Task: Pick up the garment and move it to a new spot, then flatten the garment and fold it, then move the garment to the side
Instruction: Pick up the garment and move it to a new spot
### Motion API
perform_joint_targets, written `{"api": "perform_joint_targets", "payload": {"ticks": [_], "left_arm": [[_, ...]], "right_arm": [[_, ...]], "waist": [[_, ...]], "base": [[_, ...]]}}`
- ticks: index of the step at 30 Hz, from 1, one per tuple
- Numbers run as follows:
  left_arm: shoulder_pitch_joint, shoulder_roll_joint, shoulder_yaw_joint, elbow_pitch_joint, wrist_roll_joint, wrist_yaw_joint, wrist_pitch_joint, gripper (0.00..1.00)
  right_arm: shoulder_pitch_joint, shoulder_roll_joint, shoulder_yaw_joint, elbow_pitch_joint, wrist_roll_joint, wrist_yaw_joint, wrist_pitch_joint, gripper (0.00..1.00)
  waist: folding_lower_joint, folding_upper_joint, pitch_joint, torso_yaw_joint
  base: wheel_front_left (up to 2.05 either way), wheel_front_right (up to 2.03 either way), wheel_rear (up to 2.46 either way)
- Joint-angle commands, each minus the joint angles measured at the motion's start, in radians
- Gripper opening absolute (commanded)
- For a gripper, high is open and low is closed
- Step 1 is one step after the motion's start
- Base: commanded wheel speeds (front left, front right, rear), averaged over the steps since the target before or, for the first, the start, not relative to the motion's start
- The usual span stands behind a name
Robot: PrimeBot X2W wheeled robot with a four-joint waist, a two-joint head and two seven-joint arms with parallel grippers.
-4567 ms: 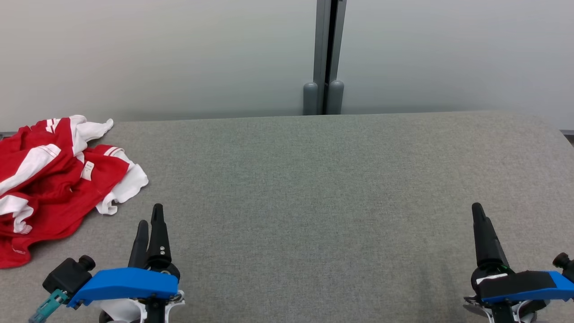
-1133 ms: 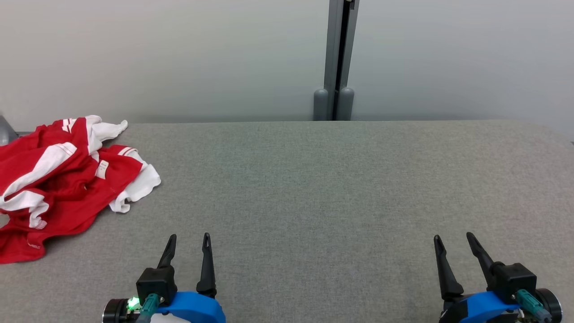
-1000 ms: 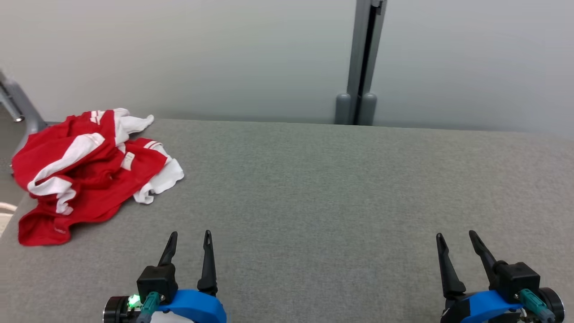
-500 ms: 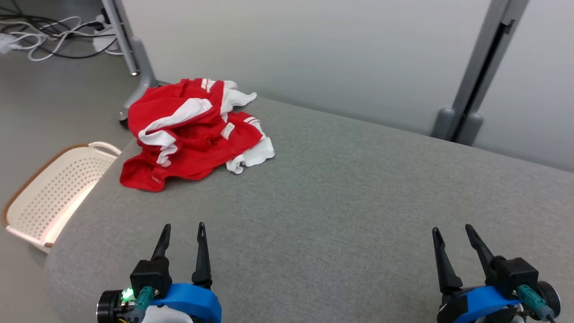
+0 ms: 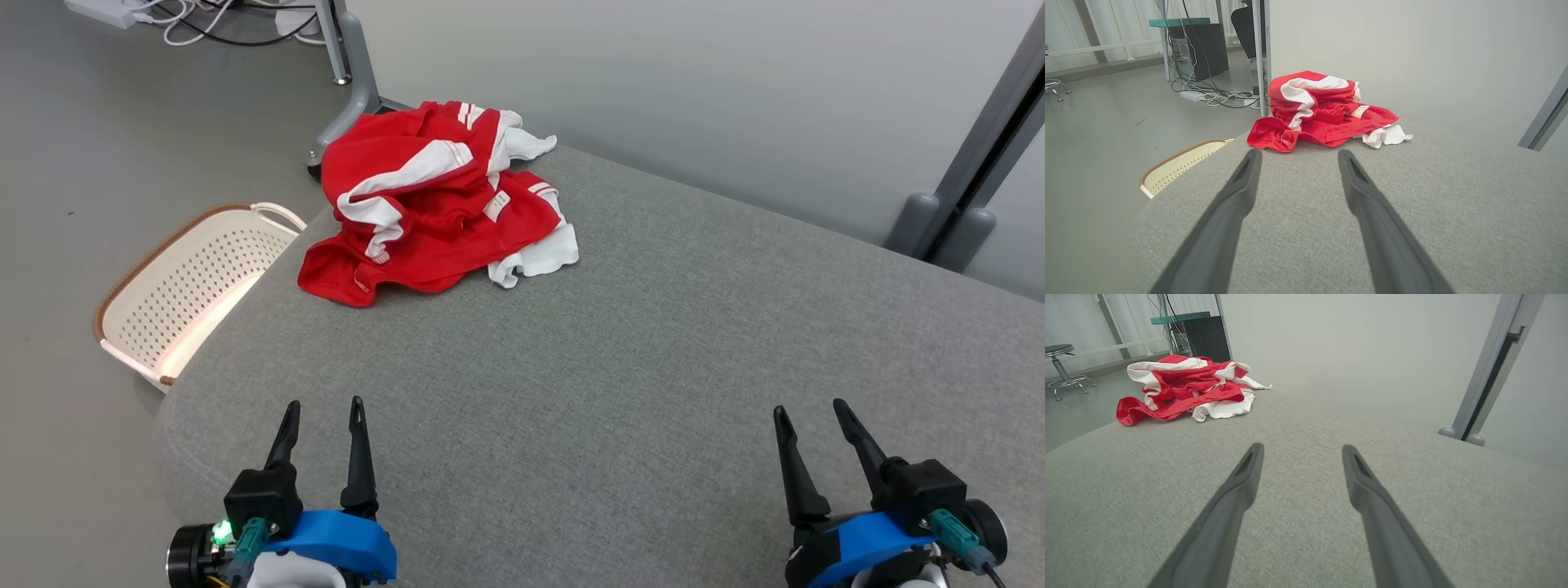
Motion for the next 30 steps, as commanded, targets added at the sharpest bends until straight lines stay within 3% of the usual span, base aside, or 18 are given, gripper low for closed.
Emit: {"api": "perform_joint_targets", "payload": {"ticks": [1, 7, 11, 14, 19, 23, 25, 28, 30], "left_arm": [[-0.001, 0.001, -0.001, -0.006, -0.003, 0.004, -0.005, 1.0], [-0.016, 0.006, 0.016, -0.022, 0.001, 0.001, -0.005, 1.0], [-0.04, 0.021, 0.061, -0.056, 0.003, 0.02, -0.005, 1.0], [-0.092, 0.052, 0.078, -0.07, 0.011, 0.008, -0.005, 1.0], [-0.256, 0.146, 0.132, -0.082, 0.016, -0.007, 0.001, 1.0], [-0.402, 0.24, 0.159, -0.067, 0.001, -0.059, 0.066, 1.0], [-0.431, 0.256, 0.161, -0.06, -0.009, -0.074, 0.091, 1.0], [-0.52, 0.347, 0.163, -0.014, -0.001, -0.116, 0.171, 1.0], [-0.561, 0.354, 0.168, 0.016, -0.023, -0.128, 0.223, 1.0]], "right_arm": [[-0.008, -0.006, 0.001, 0.0, -0.007, 0.0, -0.004, 1.0], [-0.013, -0.006, -0.007, -0.023, -0.029, 0.0, -0.004, 1.0], [-0.036, -0.006, -0.006, -0.049, -0.061, 0.0, -0.004, 1.0], [-0.052, -0.006, -0.02, -0.069, -0.086, 0.0, -0.004, 1.0], [-0.083, -0.006, -0.035, -0.098, -0.132, 0.0, -0.004, 1.0], [-0.121, -0.006, -0.033, -0.128, -0.163, 0.0, 0.002, 1.0], [-0.129, -0.006, -0.031, -0.137, -0.168, 0.0, 0.005, 1.0], [-0.156, -0.006, 0.006, -0.155, -0.163, 0.0, 0.023, 1.0], [-0.171, -0.006, 0.016, -0.167, -0.176, 0.0, 0.03, 1.0]], "waist": [[-0.0001, 0.0, 0.003, 0.002], [-0.0001, 0.0, 0.035, 0.0], [-0.0001, 0.0, 0.082, -0.035], [-0.0001, 0.0, 0.124, -0.062], [-0.0001, 0.0, 0.203, -0.11], [-0.0001, 0.0, 0.27, -0.155], [-0.0001, 0.0, 0.285, -0.165], [-0.0001, 0.0, 0.336, -0.202], [-0.0001, 0.0, 0.365, -0.221]], "base": [[0.0, 0.0, 0.0], [0.0, 0.0, 0.0], [0.0, 0.0, 0.0], [0.0, 0.0, 0.0], [0.0, 0.0, 0.0], [0.0, 0.0, 0.0], [0.0, 0.0, 0.0], [0.0, 0.0, 0.0], [0.0, 0.0, 0.0]]}}
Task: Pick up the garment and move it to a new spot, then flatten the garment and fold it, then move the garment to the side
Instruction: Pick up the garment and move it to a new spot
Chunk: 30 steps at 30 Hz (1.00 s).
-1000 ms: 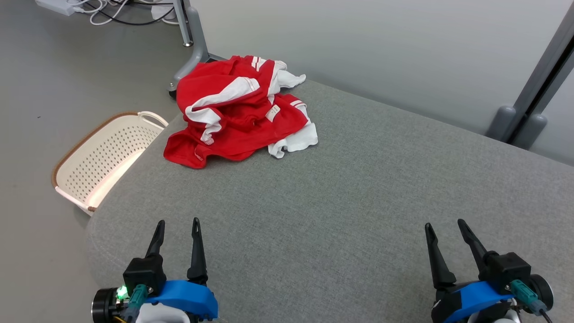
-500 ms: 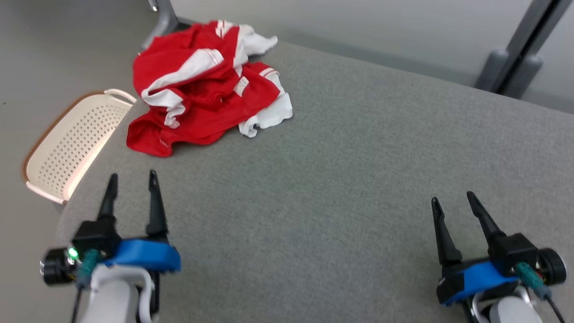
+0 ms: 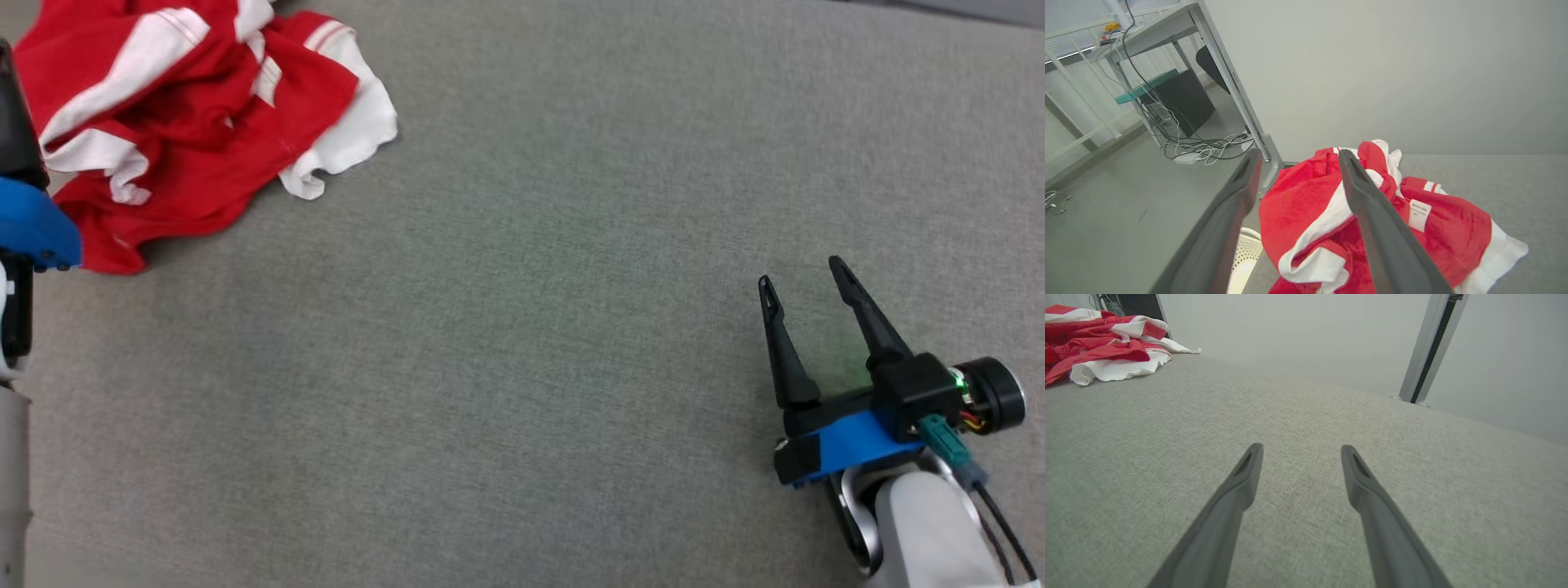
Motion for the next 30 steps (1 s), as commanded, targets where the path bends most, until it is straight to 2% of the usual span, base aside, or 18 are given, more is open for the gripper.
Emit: {"api": "perform_joint_targets", "payload": {"ticks": [1, 3, 7, 11, 24, 28, 29, 30], "left_arm": [[-0.032, 0.003, 0.008, 0.027, -0.021, -0.011, 0.03, 1.0], [-0.061, 0.043, -0.001, 0.082, -0.021, -0.025, 0.083, 1.0], [-0.107, 0.062, -0.031, 0.187, -0.022, -0.042, 0.154, 1.0], [-0.137, 0.08, -0.055, 0.258, -0.006, -0.042, 0.174, 1.0], [-0.263, 0.121, -0.104, 0.376, 0.09, 0.075, 0.155, 1.0], [-0.296, 0.106, -0.115, 0.406, 0.09, 0.088, 0.164, 1.0], [-0.303, 0.102, -0.115, 0.406, 0.089, 0.091, 0.159, 0.42], [-0.311, 0.103, -0.115, 0.407, 0.09, 0.091, 0.151, 0.07]], "right_arm": [[-0.023, -0.006, 0.005, -0.014, -0.007, 0.0, 0.006, 1.0], [-0.032, -0.006, 0.015, -0.022, -0.009, 0.0, 0.018, 1.0], [-0.047, -0.005, 0.028, -0.039, -0.017, 0.0, 0.038, 1.0], [-0.057, -0.008, 0.023, -0.058, -0.034, 0.0, 0.051, 1.0], [-0.076, -0.012, 0.02, -0.086, -0.049, -0.001, 0.065, 1.0], [-0.081, -0.014, 0.009, -0.09, -0.045, -0.001, 0.064, 1.0], [-0.08, -0.014, 0.005, -0.09, -0.044, -0.001, 0.064, 1.0], [-0.08, -0.014, 0.001, -0.092, -0.044, -0.001, 0.061, 1.0]], "waist": [[-0.0003, -0.0002, 0.021, -0.011], [-0.0003, -0.0002, 0.051, -0.028], [-0.0003, -0.0002, 0.101, -0.057], [-0.0003, -0.0002, 0.145, -0.078], [-0.0003, -0.0002, 0.239, -0.121], [-0.0003, -0.0002, 0.255, -0.133], [-0.0003, -0.0002, 0.257, -0.135], [-0.0003, -0.0002, 0.258, -0.136]], "base": [[0.0, 0.0, 0.0], [0.0, 0.0, 0.0], [0.0, 0.0, 0.0], [0.0, 0.0, 0.0], [0.0, 0.0, 0.0], [0.0, 0.0, 0.0], [0.0, 0.0, 0.0], [0.0, 0.0, 0.0]]}}
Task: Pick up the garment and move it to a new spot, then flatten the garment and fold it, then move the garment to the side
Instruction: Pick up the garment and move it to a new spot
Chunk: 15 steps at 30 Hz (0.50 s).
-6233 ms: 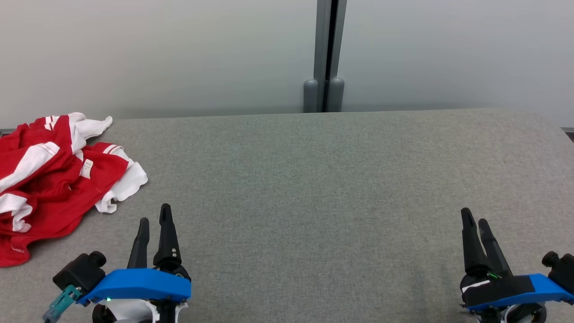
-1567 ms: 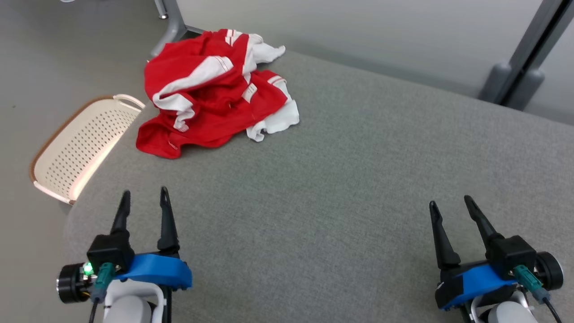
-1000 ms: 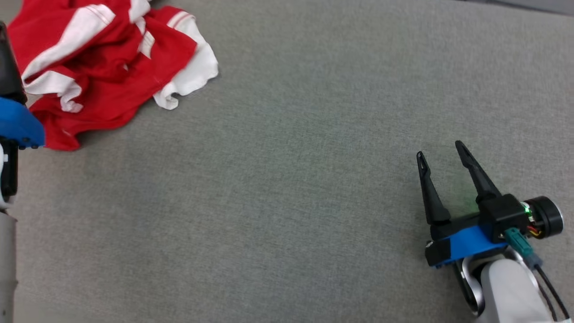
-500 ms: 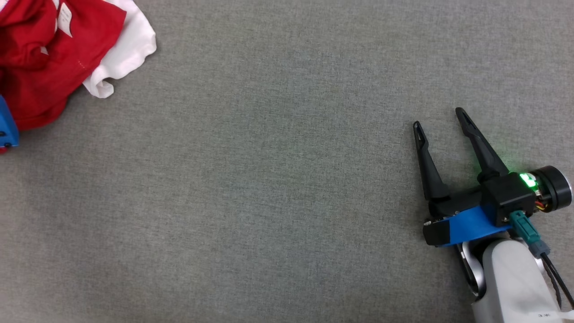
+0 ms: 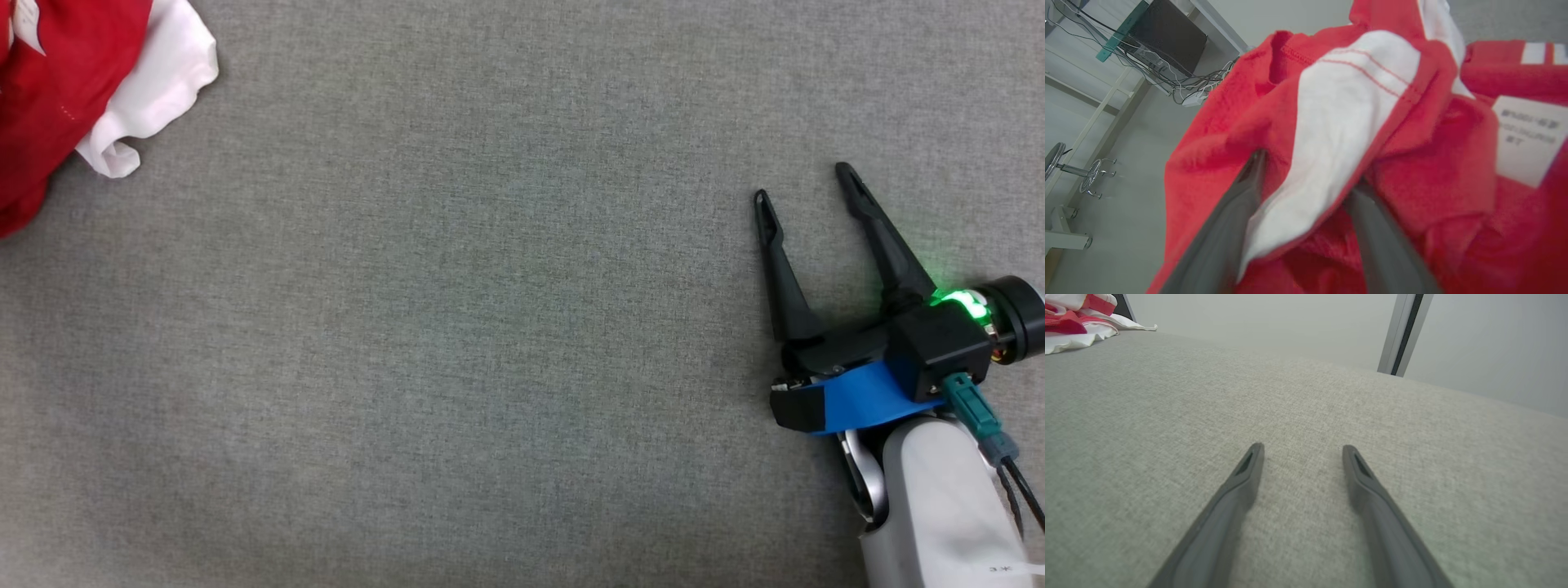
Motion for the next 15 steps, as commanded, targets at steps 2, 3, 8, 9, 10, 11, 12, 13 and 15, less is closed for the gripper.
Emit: {"api": "perform_joint_targets", "payload": {"ticks": [2, 3, 8, 9, 10, 11, 12, 13, 15], "left_arm": [[-0.023, 0.002, -0.001, 0.006, 0.001, 0.004, -0.011, 0.0], [-0.028, 0.002, -0.003, 0.007, 0.002, 0.005, -0.017, 0.0], [-0.057, -0.007, -0.019, -0.024, 0.003, 0.005, -0.035, 0.0], [-0.061, -0.005, -0.023, -0.035, 0.008, 0.006, -0.041, 0.0], [-0.065, -0.003, -0.025, -0.046, 0.009, 0.01, -0.043, 0.0], [-0.067, 0.002, -0.028, -0.059, 0.013, 0.011, -0.042, 0.0], [-0.07, 0.004, -0.033, -0.067, 0.016, 0.011, -0.043, 0.0], [-0.078, 0.006, -0.035, -0.081, 0.017, 0.01, -0.042, 0.0], [-0.092, 0.014, -0.048, -0.112, 0.028, 0.001, -0.054, 0.0]], "right_arm": [[0.01, -0.025, -0.035, 0.064, -0.003, -0.003, 0.009, 1.0], [0.009, -0.025, -0.038, 0.066, 0.0, -0.003, 0.007, 1.0], [0.012, -0.024, -0.047, 0.075, 0.015, -0.003, -0.005, 1.0], [0.015, -0.024, -0.047, 0.077, 0.019, -0.003, -0.008, 1.0], [0.017, -0.024, -0.048, 0.08, 0.023, -0.003, -0.011, 1.0], [0.02, -0.024, -0.048, 0.083, 0.027, -0.003, -0.014, 1.0], [0.022, -0.023, -0.049, 0.086, 0.031, -0.002, -0.018, 1.0], [0.024, -0.022, -0.05, 0.088, 0.038, -0.002, -0.021, 1.0], [0.026, -0.02, -0.052, 0.096, 0.049, -0.002, -0.03, 1.0]], "waist": [[0.0001, 0.0003, -0.001, -0.004], [0.0001, 0.0003, -0.003, -0.007], [0.0001, 0.0003, -0.03, -0.012], [0.0001, 0.0003, -0.038, -0.014], [0.0001, 0.0003, -0.046, -0.015], [0.0001, 0.0003, -0.054, -0.017], [0.0001, 0.0003, -0.064, -0.019], [0.0001, 0.0003, -0.073, -0.021], [0.0001, 0.0003, -0.095, -0.027]], "base": [[0.0, 0.0, 0.0], [0.0, 0.0, 0.0], [0.0, 0.0, 0.0], [0.0, 0.0, 0.0], [0.0, 0.0, 0.0], [0.0, 0.0, 0.0], [0.0, 0.0, 0.0], [0.0, 0.0, 0.0], [0.0, 0.0, 0.0]]}}
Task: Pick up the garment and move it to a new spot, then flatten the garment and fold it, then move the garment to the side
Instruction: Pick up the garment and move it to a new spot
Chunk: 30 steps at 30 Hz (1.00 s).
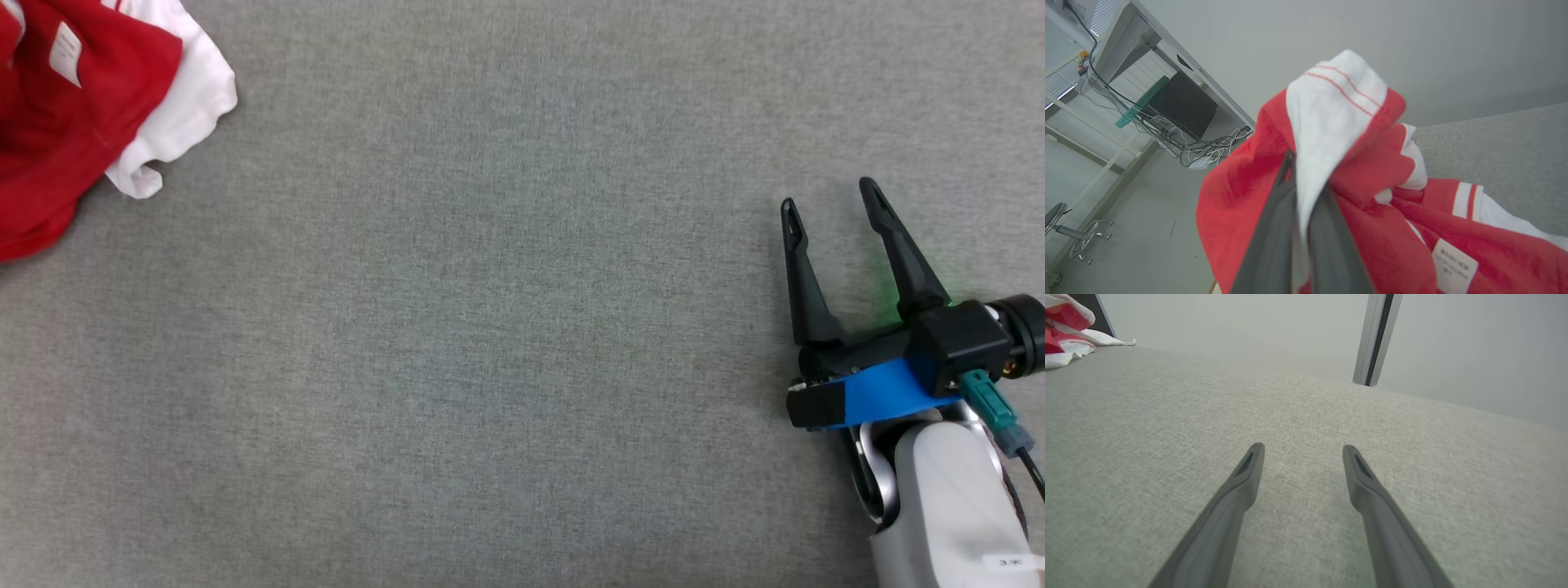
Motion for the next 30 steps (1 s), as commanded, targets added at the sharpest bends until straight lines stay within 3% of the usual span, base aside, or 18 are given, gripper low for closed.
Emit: {"api": "perform_joint_targets", "payload": {"ticks": [1, 9, 18, 24, 30], "left_arm": [[-0.039, 0.007, -0.011, -0.036, 0.01, -0.008, -0.015, 0.0], [-0.084, -0.007, -0.086, -0.162, 0.038, -0.062, -0.005, 0.0], [-0.032, -0.085, -0.183, -0.247, 0.006, -0.126, 0.004, 0.0], [0.066, -0.191, -0.29, -0.281, -0.044, -0.15, -0.015, 0.0], [0.18, -0.353, -0.387, -0.205, -0.083, -0.146, -0.062, 0.0]], "right_arm": [[0.031, -0.014, -0.013, 0.033, 0.013, -0.002, -0.004, 1.0], [0.037, -0.011, -0.031, 0.102, 0.066, -0.001, -0.032, 1.0], [0.088, -0.01, -0.095, 0.18, 0.11, -0.001, -0.047, 1.0], [0.132, -0.01, -0.141, 0.192, 0.139, -0.001, -0.048, 1.0], [0.151, -0.01, -0.138, 0.194, 0.172, -0.001, -0.048, 1.0]], "waist": [[-0.0003, -0.0003, -0.031, -0.014], [-0.0003, -0.0003, -0.151, -0.071], [-0.0003, -0.0003, -0.282, -0.193], [-0.0003, -0.0003, -0.324, -0.275], [-0.0003, -0.0003, -0.323, -0.345]], "base": [[0.0, 0.0, 0.0], [0.0, 0.0, 0.0], [0.0, 0.0, 0.0], [0.0, 0.0, 0.0], [0.0, 0.0, 0.0]]}}
